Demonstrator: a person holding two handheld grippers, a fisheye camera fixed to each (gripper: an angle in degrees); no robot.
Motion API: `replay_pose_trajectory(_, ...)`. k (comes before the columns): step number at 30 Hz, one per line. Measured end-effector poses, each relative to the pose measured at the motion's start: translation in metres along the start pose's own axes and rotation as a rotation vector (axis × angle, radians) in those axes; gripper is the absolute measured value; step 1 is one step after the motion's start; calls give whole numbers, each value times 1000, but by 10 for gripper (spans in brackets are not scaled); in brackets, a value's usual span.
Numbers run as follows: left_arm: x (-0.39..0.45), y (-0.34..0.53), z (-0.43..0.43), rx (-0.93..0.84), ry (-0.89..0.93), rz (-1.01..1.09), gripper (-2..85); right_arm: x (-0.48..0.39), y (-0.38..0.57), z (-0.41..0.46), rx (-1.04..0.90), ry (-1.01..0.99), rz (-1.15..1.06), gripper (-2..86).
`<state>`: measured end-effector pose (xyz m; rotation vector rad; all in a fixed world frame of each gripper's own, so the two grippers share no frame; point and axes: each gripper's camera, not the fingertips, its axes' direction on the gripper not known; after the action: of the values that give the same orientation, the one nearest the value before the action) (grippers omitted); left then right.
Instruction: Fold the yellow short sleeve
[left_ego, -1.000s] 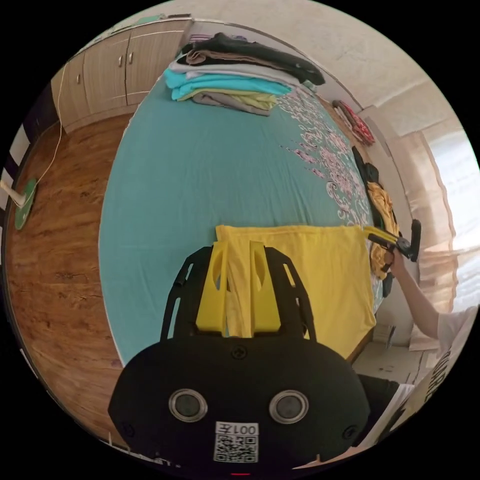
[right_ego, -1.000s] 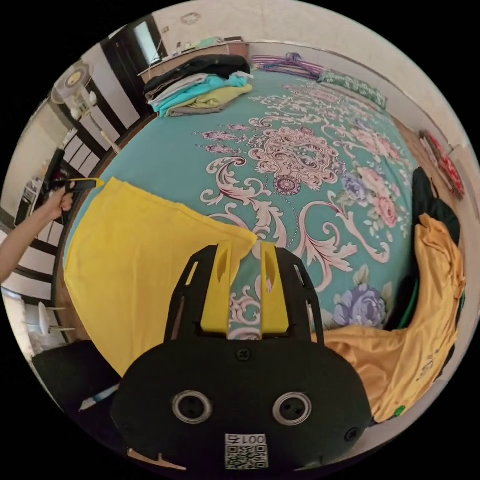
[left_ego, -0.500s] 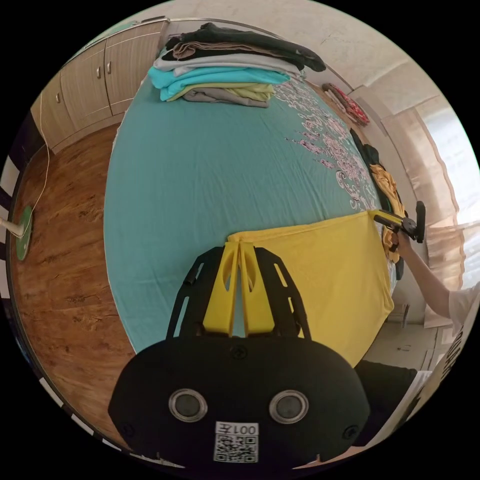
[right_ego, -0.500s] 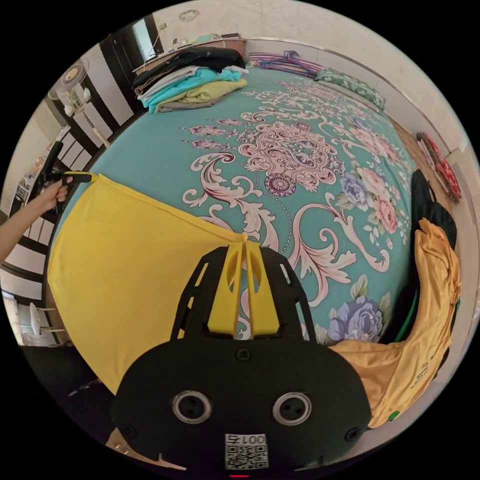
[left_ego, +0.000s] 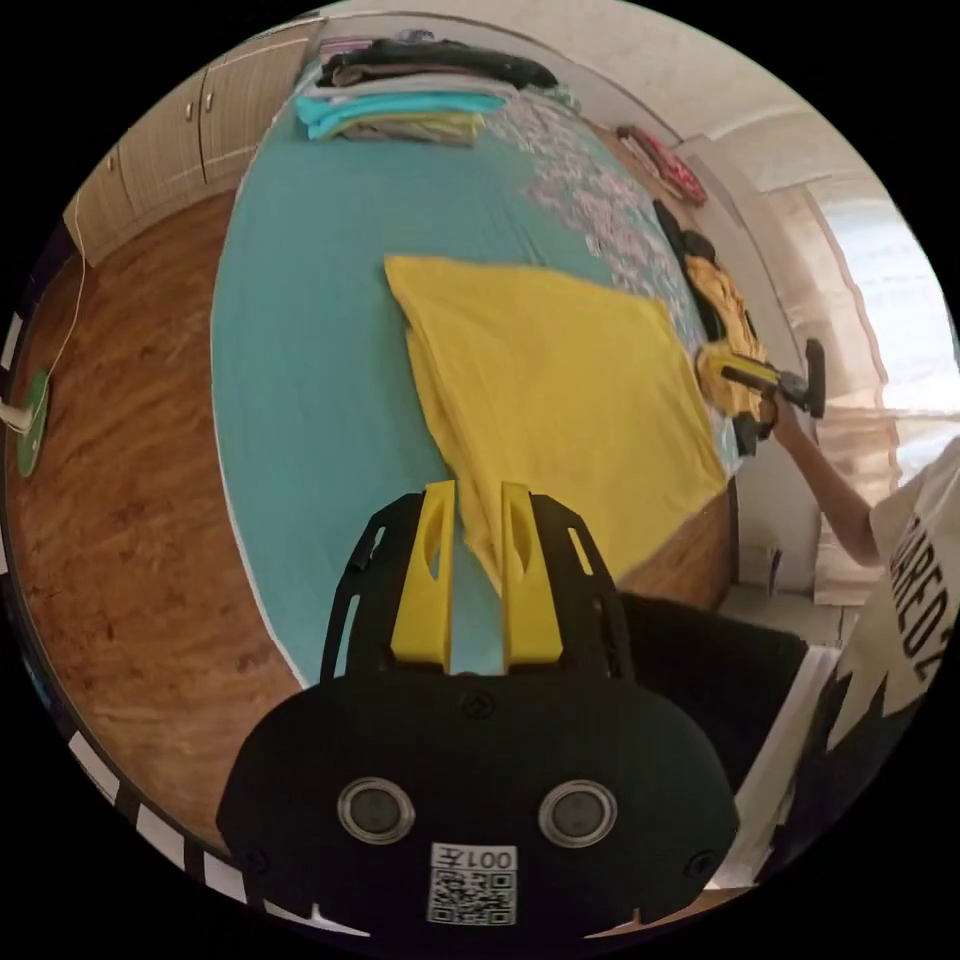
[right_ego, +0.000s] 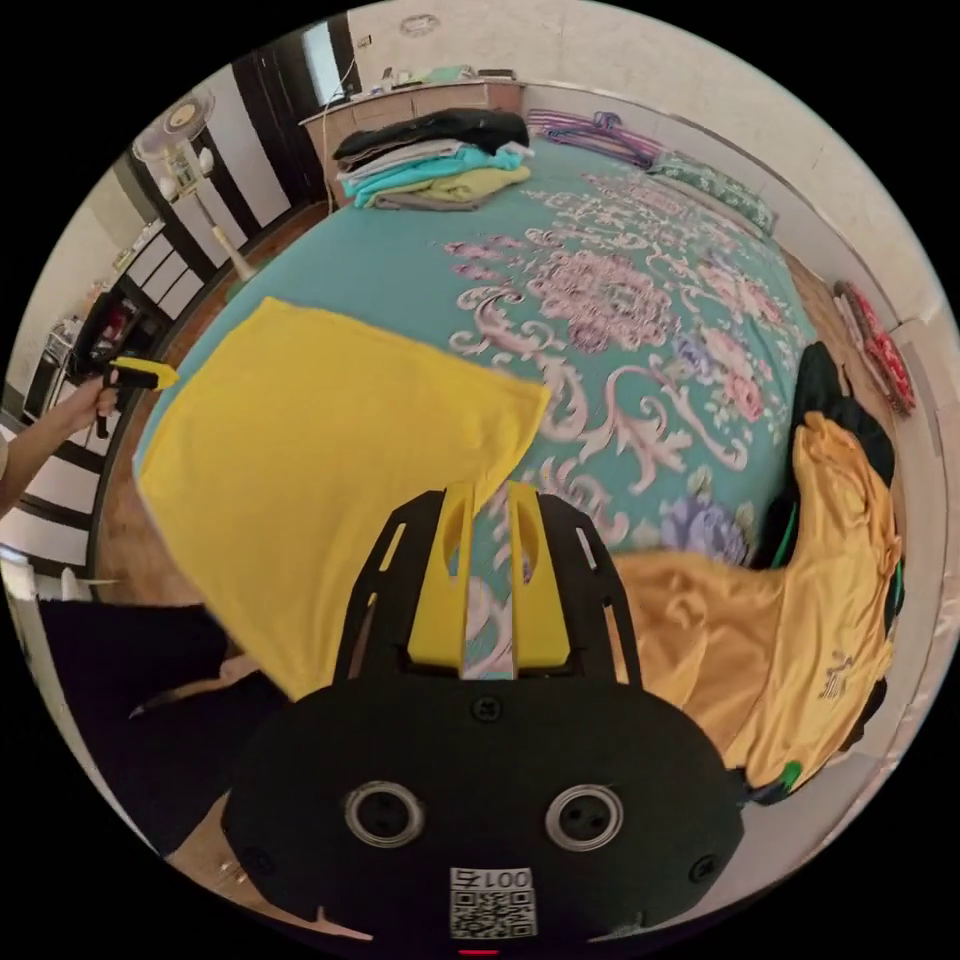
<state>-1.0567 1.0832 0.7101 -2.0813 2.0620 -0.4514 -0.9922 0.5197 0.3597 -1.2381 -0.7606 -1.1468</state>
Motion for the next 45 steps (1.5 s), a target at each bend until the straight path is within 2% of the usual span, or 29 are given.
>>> replay_pose_trajectory(4,38,40,37,-137,-43,-32,43,-35,59,-10,-166,-108,76,78)
replay_pose_trajectory(7,47,38,63,-140,-122,-70,44,-50,84,-4,-254,-142,150,76)
replay_pose_trajectory(11,47,29,83,-106,-149,-116,22,-55,92,-4,-247,-184,209,59)
replay_pose_trajectory(14,48,28,93,-77,-78,-77,-7,-58,92,-7,-244,-224,220,30)
replay_pose_trajectory(17,44,24,101,-69,-16,-12,-15,-60,92,-11,-266,-263,184,11)
replay_pose_trajectory(22,48,5,125,-145,37,272,-15,-59,101,-25,-348,-128,95,2)
replay_pose_trajectory(24,50,-1,137,-175,30,345,-14,-55,106,-32,-349,-172,106,2)
replay_pose_trajectory(26,52,-5,155,-254,-15,385,-12,-54,110,-40,-338,-250,103,3)
replay_pose_trajectory(28,53,-3,183,-407,-156,407,-10,-62,115,-51,-311,-323,64,6)
replay_pose_trajectory(29,52,-2,189,-423,-180,398,-10,-65,116,-53,-310,-328,61,7)
replay_pose_trajectory(32,53,-3,208,-370,-125,279,-8,-76,122,-63,-289,-291,62,14)
replay_pose_trajectory(35,80,-19,212,-178,-83,218,1,-73,123,-78,-219,-217,126,35)
replay_pose_trajectory(37,126,-40,226,-42,-12,308,30,-58,117,-92,-129,-257,189,67)
replay_pose_trajectory(40,201,-68,272,16,53,509,60,-33,101,-106,4,-293,216,89)
replay_pose_trajectory(41,217,-73,284,17,43,555,60,-28,95,-107,23,-291,215,93)
replay_pose_trajectory(45,330,-86,380,-14,-157,982,61,8,56,-102,72,-271,169,112)
